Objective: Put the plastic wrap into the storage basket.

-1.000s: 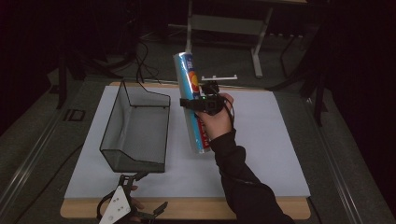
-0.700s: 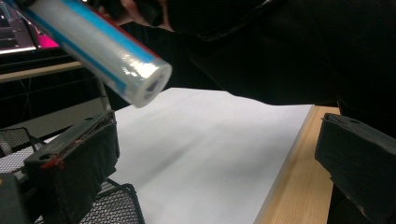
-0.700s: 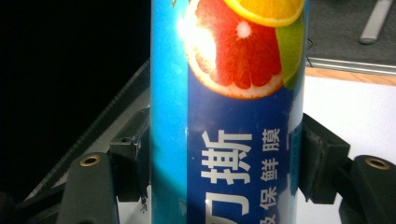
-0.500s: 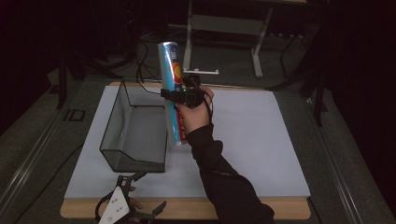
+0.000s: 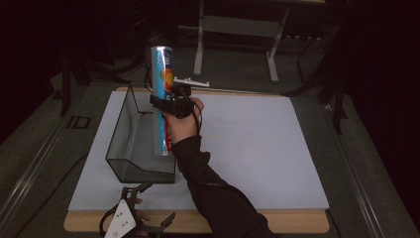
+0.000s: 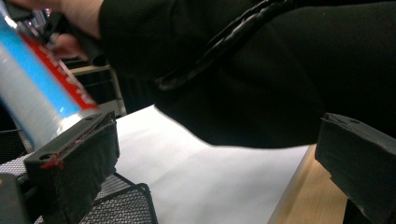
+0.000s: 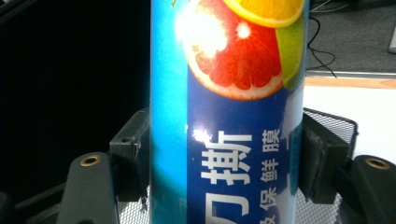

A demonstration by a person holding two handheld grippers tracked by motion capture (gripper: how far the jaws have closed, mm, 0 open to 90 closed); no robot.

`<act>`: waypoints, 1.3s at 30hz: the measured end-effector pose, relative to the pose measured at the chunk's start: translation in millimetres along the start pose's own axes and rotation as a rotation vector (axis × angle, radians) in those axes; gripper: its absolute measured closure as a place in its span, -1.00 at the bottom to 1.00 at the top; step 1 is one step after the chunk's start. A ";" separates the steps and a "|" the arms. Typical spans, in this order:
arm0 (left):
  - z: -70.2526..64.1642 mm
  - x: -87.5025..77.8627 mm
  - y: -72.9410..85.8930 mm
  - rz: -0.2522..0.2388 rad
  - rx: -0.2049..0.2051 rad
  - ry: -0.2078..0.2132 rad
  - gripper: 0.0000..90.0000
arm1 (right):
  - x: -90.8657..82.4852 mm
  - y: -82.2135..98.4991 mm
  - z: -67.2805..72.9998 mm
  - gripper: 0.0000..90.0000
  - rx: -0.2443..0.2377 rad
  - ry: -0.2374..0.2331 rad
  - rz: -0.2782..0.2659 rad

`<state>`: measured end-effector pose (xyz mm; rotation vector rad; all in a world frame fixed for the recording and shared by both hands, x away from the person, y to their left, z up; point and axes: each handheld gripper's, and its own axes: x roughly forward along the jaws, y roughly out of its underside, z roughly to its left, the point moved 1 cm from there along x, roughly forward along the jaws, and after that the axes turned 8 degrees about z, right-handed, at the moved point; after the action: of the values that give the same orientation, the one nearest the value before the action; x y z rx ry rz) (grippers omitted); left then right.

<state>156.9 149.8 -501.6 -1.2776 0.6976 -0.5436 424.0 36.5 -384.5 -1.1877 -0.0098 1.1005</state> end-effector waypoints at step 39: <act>-0.5 1.9 0.3 0.007 0.004 0.023 -0.99 | 65.0 67.3 -25.8 -0.32 0.097 0.149 0.255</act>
<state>157.8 148.2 -502.3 -1.2663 0.7197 -0.5545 425.9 58.9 -478.9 -1.2029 0.3139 1.2167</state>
